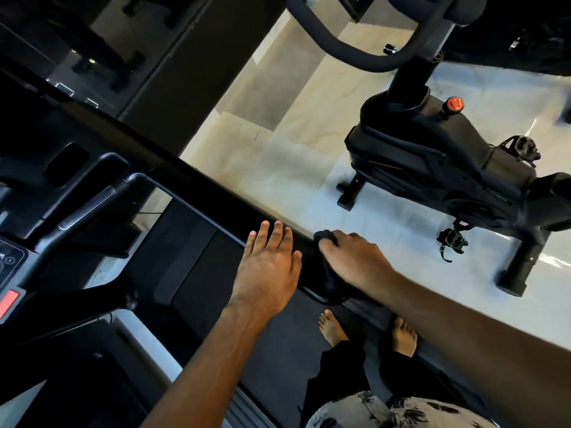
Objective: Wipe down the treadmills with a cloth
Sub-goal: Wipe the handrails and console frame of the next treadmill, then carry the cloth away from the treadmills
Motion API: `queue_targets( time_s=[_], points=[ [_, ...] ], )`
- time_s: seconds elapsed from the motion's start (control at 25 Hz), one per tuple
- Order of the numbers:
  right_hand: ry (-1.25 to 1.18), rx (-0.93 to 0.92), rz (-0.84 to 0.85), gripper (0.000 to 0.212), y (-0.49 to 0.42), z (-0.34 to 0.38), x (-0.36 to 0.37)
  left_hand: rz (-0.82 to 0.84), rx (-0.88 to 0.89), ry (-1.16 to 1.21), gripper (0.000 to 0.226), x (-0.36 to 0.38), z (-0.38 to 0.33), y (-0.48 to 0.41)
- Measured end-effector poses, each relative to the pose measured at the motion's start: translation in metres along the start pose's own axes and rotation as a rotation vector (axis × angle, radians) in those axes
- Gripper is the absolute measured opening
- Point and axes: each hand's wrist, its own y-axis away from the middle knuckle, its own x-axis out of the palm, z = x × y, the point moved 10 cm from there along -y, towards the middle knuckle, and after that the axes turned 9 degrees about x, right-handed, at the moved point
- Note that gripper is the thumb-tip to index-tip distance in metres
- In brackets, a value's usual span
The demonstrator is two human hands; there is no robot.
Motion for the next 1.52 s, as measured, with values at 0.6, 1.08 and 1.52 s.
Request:
queue_targets(
  time_s=[0.6, 1.08, 1.52],
  points=[
    [-0.680, 0.204, 0.083, 0.022, 0.013, -0.071, 0.024, 0.039, -0.001, 0.021, 0.056, 0.012, -0.050, 0.011],
    [-0.730, 0.457, -0.154, 0.045, 0.067, -0.189, -0.010, 0.169, 0.239, 0.138, 0.048, 0.000, -0.113, -0.010],
    [-0.613, 0.751, -0.700, 0.045, 0.317, -0.301, -0.022, 0.233, 0.875, -0.084, 0.044, 0.001, -0.307, 0.028]
  ],
)
